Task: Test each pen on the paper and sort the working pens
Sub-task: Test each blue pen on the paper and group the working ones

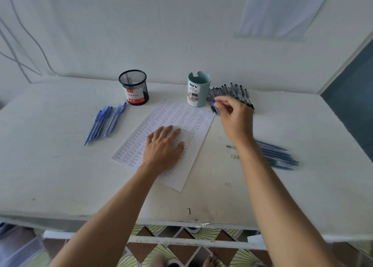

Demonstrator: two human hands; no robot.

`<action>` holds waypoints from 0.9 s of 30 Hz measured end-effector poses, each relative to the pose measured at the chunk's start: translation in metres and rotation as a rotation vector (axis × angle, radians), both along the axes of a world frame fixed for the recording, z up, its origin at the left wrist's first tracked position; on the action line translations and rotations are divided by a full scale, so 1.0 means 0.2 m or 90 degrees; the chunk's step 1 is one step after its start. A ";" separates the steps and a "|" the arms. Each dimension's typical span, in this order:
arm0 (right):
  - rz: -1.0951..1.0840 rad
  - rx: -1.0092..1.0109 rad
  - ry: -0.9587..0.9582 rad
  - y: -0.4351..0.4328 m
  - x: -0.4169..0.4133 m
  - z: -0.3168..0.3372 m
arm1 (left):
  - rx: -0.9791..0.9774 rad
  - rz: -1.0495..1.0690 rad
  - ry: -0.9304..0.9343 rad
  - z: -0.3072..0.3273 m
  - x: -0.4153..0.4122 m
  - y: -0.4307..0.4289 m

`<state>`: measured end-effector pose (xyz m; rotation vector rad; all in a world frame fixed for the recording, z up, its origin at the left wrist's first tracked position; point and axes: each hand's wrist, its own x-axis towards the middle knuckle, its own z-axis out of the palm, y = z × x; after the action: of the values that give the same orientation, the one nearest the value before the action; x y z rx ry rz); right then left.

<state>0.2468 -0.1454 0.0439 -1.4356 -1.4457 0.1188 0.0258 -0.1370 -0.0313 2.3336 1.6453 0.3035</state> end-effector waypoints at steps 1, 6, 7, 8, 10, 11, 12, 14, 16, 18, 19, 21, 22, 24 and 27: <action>0.011 -0.033 0.036 0.01 -0.05 0.02 | -0.004 0.002 -0.014 0.00 0.00 0.00; 0.072 -0.305 0.284 0.03 -0.23 -0.04 | -0.050 0.015 -0.179 0.04 -0.05 0.02; 0.057 -0.356 0.297 0.03 -0.25 -0.08 | -0.052 0.027 -0.229 0.05 -0.05 0.01; 0.041 -0.387 0.298 0.03 -0.27 -0.13 | -0.050 0.041 -0.272 0.06 -0.06 0.01; 0.008 -0.400 0.253 0.03 -0.31 -0.21 | -0.042 0.057 -0.313 0.07 -0.06 0.00; -0.008 -0.393 0.217 0.03 -0.32 -0.25 | -0.043 0.059 -0.309 0.07 -0.06 -0.01; -0.022 -0.392 0.189 0.03 -0.33 -0.27 | -0.045 0.062 -0.294 0.07 -0.06 -0.01; -0.037 -0.397 0.154 0.02 -0.34 -0.27 | -0.032 0.066 -0.251 0.06 -0.05 -0.01; -0.040 -0.392 0.131 0.01 -0.33 -0.26 | -0.023 0.054 -0.199 0.05 -0.05 -0.02; -0.044 -0.370 0.116 -0.01 -0.31 -0.26 | -0.019 0.035 -0.162 0.05 -0.05 -0.03; -0.048 -0.359 0.092 -0.03 -0.29 -0.25 | -0.017 0.030 -0.152 0.05 -0.04 -0.03; -0.040 -0.325 -0.002 -0.06 -0.25 -0.27 | -0.012 0.022 -0.132 0.05 -0.04 -0.03; -0.020 -0.308 -0.062 -0.07 -0.22 -0.29 | -0.010 0.015 -0.117 0.05 -0.04 -0.03; 0.026 -0.306 -0.209 -0.09 -0.18 -0.34 | -0.012 0.003 -0.094 0.05 -0.03 -0.03; 0.054 -0.383 -0.356 -0.13 -0.17 -0.38 | -0.016 -0.001 -0.099 0.05 -0.03 -0.02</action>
<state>0.2124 -0.1714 -0.0325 -1.9975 -2.0398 0.2329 0.0196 -0.1410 -0.0204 2.2319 1.5650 0.4489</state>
